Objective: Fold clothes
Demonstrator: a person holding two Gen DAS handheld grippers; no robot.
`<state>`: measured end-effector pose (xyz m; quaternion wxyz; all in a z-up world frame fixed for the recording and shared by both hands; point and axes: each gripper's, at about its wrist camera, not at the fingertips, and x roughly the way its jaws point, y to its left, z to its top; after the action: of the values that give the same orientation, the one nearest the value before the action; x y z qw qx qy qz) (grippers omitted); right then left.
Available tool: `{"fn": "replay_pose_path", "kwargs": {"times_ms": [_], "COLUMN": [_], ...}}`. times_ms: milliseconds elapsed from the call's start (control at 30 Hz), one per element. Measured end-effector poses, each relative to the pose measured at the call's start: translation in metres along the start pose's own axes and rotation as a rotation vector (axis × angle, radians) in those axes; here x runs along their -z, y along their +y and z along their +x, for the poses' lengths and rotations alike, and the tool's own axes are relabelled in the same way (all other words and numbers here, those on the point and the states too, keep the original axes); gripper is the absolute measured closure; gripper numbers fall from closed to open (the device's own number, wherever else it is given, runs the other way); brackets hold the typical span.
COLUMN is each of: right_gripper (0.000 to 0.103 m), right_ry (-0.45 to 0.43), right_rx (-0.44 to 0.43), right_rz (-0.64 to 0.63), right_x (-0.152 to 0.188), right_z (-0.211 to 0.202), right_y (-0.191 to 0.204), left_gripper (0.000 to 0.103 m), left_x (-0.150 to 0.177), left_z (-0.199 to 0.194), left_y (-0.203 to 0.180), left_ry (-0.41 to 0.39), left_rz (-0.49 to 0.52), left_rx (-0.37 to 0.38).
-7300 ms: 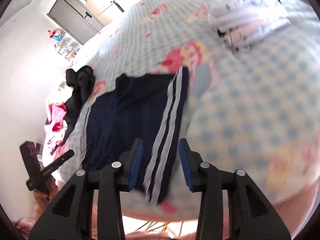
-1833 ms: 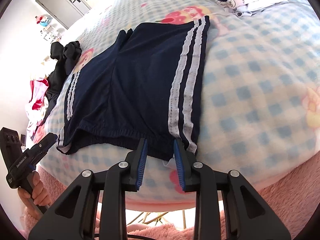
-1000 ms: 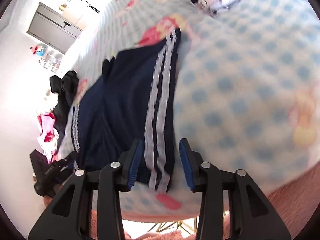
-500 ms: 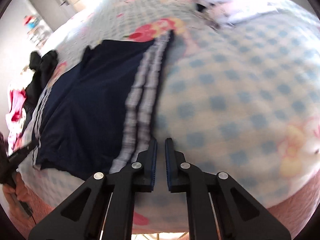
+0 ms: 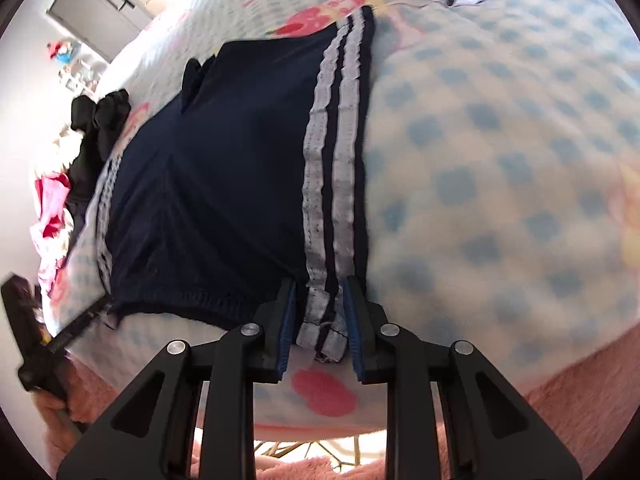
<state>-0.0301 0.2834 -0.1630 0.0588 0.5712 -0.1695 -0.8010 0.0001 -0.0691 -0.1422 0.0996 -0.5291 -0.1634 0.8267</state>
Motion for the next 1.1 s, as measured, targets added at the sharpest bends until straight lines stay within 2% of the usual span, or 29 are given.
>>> {"fn": "replay_pose_path", "kwargs": {"times_ms": [33, 67, 133, 167, 200, 300, 400, 533, 567, 600, 633, 667, 733, 833, 867, 1000, 1100], "right_gripper": [0.079, 0.072, 0.068, 0.066, 0.063, 0.062, 0.060, 0.060, 0.060, 0.064, 0.066, 0.069, 0.068, 0.064, 0.064, 0.089, 0.090], "right_ry": [-0.008, -0.019, -0.047, -0.059, -0.039, 0.026, 0.040, 0.028, 0.027, 0.020, 0.002, -0.012, -0.010, 0.033, 0.036, -0.031, -0.086], "right_rx": [0.026, 0.034, -0.010, -0.046, -0.060, -0.095, -0.129, -0.133, -0.123, -0.110, -0.100, -0.101, -0.121, -0.135, -0.139, -0.149, -0.192], "right_rz": [-0.016, -0.025, -0.016, -0.006, 0.009, 0.053, 0.067, 0.059, 0.053, 0.045, 0.037, 0.031, 0.040, 0.083, 0.088, 0.060, 0.057], "right_x": [0.001, 0.001, 0.000, -0.001, -0.001, -0.001, 0.007, 0.008, 0.009, 0.007, 0.007, 0.007, 0.010, 0.010, 0.010, 0.011, 0.014], "right_z": [-0.007, -0.013, -0.024, -0.028, -0.022, -0.004, 0.000, 0.001, 0.001, 0.003, 0.001, -0.005, -0.006, 0.008, 0.011, -0.009, -0.032], "right_y": [0.001, 0.003, 0.002, 0.001, 0.001, 0.001, 0.003, 0.007, 0.009, 0.012, 0.016, 0.015, 0.004, -0.010, -0.011, -0.009, -0.012], "left_gripper": [0.081, 0.081, 0.079, 0.074, 0.067, 0.064, 0.064, 0.067, 0.071, 0.076, 0.077, 0.077, 0.077, 0.073, 0.079, 0.086, 0.086], "left_x": [0.001, 0.002, 0.002, 0.003, 0.003, 0.004, 0.000, -0.004, -0.004, -0.004, -0.004, -0.004, -0.005, -0.014, -0.017, -0.019, -0.015], "left_z": [-0.003, -0.007, -0.014, -0.013, -0.011, 0.006, 0.017, 0.017, 0.016, 0.014, 0.011, 0.010, 0.009, 0.034, 0.037, 0.016, 0.002], "left_y": [0.005, 0.010, 0.021, 0.026, 0.031, 0.030, 0.020, 0.010, 0.007, 0.005, 0.003, 0.002, 0.000, 0.003, 0.002, -0.008, -0.012], "left_ry": [-0.001, -0.007, -0.019, -0.018, -0.014, 0.042, 0.068, 0.053, 0.047, 0.039, 0.032, 0.029, 0.024, 0.083, 0.087, 0.025, 0.013], "left_rz": [-0.020, -0.050, -0.114, -0.148, -0.182, -0.218, -0.165, -0.133, -0.123, -0.113, -0.103, -0.096, -0.084, -0.093, -0.095, -0.047, -0.013], "left_rx": [0.025, 0.073, 0.174, 0.222, 0.269, 0.344, 0.280, 0.249, 0.241, 0.232, 0.224, 0.223, 0.226, 0.235, 0.228, 0.191, 0.202]}}
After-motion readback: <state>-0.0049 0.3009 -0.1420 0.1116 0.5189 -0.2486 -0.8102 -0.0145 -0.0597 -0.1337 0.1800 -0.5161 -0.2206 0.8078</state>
